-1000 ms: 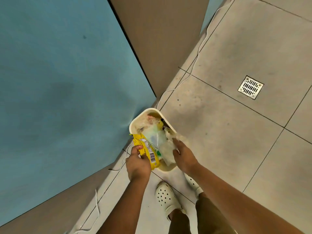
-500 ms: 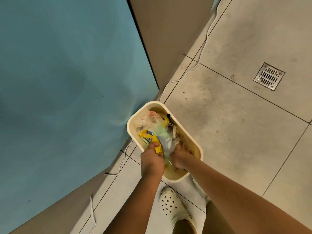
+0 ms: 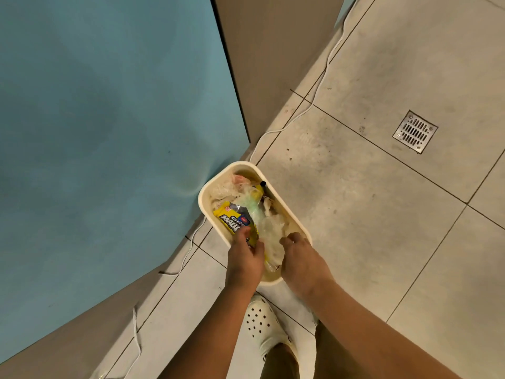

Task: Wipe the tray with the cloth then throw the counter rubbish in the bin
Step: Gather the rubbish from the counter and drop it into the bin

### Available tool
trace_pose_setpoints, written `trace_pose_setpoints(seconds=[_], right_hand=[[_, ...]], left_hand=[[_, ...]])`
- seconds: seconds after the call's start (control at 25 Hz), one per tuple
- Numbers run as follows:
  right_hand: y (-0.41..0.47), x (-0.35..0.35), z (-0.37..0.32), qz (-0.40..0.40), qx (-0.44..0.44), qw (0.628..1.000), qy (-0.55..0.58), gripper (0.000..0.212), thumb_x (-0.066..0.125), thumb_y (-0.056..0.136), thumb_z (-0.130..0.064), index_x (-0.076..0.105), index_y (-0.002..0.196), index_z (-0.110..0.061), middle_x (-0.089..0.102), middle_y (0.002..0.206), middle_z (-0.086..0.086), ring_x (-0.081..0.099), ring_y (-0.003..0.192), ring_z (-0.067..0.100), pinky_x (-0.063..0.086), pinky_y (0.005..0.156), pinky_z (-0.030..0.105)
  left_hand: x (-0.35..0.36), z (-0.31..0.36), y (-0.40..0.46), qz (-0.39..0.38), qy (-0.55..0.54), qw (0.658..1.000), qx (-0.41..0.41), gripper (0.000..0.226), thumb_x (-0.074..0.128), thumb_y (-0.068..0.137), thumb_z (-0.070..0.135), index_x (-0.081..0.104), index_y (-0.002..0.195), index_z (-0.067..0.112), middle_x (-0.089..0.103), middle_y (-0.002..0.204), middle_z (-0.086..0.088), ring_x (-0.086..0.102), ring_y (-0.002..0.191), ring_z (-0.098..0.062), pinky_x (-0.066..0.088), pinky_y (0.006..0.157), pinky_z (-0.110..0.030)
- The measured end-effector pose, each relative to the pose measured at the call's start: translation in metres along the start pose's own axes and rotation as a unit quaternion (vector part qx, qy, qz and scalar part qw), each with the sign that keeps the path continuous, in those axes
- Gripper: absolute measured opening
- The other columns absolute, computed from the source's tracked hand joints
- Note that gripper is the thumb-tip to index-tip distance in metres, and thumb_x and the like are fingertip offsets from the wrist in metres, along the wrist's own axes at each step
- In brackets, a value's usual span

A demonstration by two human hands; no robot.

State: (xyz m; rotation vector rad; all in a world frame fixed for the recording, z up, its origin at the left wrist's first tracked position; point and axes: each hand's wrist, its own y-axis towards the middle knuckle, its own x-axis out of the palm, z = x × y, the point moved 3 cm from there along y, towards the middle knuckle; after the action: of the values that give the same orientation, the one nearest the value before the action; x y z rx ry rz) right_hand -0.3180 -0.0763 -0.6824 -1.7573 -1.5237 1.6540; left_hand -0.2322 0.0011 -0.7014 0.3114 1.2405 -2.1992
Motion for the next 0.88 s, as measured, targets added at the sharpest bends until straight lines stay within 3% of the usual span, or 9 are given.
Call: trace_pose_setpoints(seconds=[0.08,0.16,0.24,0.32,0.4,0.52,0.6,0.76,0.88], right_hand=[[0.009,0.005,0.001,-0.063,0.014,0.997,-0.039,0.04,0.041,0.091,-0.006,0.043,0.131,-0.009,0.042,0.132,0.009,0.044,0.123,0.026,0.043,0.096,0.036],[0.027,0.015,0.0,-0.115,0.003,0.989,-0.098,0.042,0.04,0.094,-0.01,0.038,0.136,-0.005,0.038,0.14,0.013,0.036,0.131,0.028,0.033,0.106,0.036],[0.044,0.023,0.0,-0.136,-0.028,0.978,-0.158,0.045,0.038,0.097,-0.015,0.034,0.14,-0.003,0.033,0.147,0.014,0.027,0.137,0.03,0.022,0.114,0.037],[0.06,0.027,0.002,-0.148,-0.029,0.972,-0.181,0.047,0.039,0.097,-0.017,0.031,0.142,-0.003,0.028,0.15,0.014,0.023,0.141,0.029,0.02,0.115,0.037],[0.062,0.025,0.001,-0.135,-0.019,0.978,-0.157,0.047,0.042,0.095,-0.017,0.036,0.141,-0.006,0.032,0.148,0.014,0.028,0.139,0.026,0.027,0.112,0.035],[0.035,0.017,0.0,-0.093,-0.014,0.989,-0.113,0.041,0.047,0.089,-0.013,0.05,0.129,-0.008,0.042,0.137,0.011,0.043,0.127,0.026,0.04,0.101,0.034],[0.005,0.01,0.008,-0.067,-0.011,0.995,-0.069,0.039,0.044,0.088,-0.011,0.051,0.126,-0.011,0.045,0.132,0.006,0.048,0.121,0.026,0.045,0.095,0.037],[-0.054,-0.019,0.02,-0.038,-0.011,0.999,-0.002,0.046,0.041,0.089,-0.012,0.045,0.134,-0.021,0.044,0.136,-0.002,0.046,0.123,0.021,0.045,0.097,0.034],[-0.096,-0.05,0.015,-0.063,-0.005,0.998,0.01,0.045,0.043,0.09,-0.015,0.045,0.134,-0.023,0.043,0.137,-0.003,0.046,0.124,0.019,0.043,0.1,0.031]], left_hand=[[0.012,-0.001,0.003,-0.086,0.057,0.995,0.009,0.037,0.041,0.097,0.011,0.041,0.134,0.008,0.05,0.135,-0.013,0.05,0.12,-0.029,0.04,0.097,-0.031],[0.023,-0.005,0.018,-0.155,0.142,0.978,0.008,0.048,0.036,0.096,0.008,0.026,0.143,0.004,0.029,0.15,-0.014,0.036,0.133,-0.031,0.03,0.107,-0.031],[0.029,-0.004,0.034,-0.182,0.202,0.962,-0.025,0.06,0.037,0.095,0.01,0.009,0.147,0.001,0.006,0.157,-0.014,0.022,0.142,-0.03,0.02,0.113,-0.03],[0.033,0.0,0.043,-0.185,0.221,0.955,-0.063,0.067,0.039,0.096,0.015,-0.001,0.148,0.0,-0.005,0.157,-0.012,0.016,0.144,-0.028,0.016,0.115,-0.03],[0.033,0.003,0.046,-0.163,0.208,0.961,-0.08,0.068,0.042,0.095,0.018,0.004,0.148,0.002,0.001,0.157,-0.012,0.022,0.142,-0.029,0.02,0.114,-0.032],[0.023,0.006,0.027,-0.123,0.179,0.972,-0.092,0.054,0.045,0.092,0.016,0.027,0.143,0.006,0.031,0.148,-0.016,0.041,0.129,-0.035,0.034,0.104,-0.036],[0.008,0.009,0.002,-0.1,0.147,0.979,-0.103,0.051,0.041,0.093,0.011,0.03,0.143,0.01,0.041,0.142,-0.017,0.045,0.124,-0.036,0.037,0.098,-0.036],[-0.037,0.028,-0.064,-0.03,-0.013,0.992,-0.123,0.047,0.043,0.09,0.005,0.047,0.135,0.017,0.052,0.135,-0.01,0.051,0.121,-0.031,0.043,0.101,-0.038],[-0.073,0.048,-0.11,-0.001,-0.105,0.983,-0.15,0.04,0.047,0.088,0.001,0.058,0.123,0.017,0.056,0.127,-0.005,0.058,0.106,-0.028,0.047,0.089,-0.035]])
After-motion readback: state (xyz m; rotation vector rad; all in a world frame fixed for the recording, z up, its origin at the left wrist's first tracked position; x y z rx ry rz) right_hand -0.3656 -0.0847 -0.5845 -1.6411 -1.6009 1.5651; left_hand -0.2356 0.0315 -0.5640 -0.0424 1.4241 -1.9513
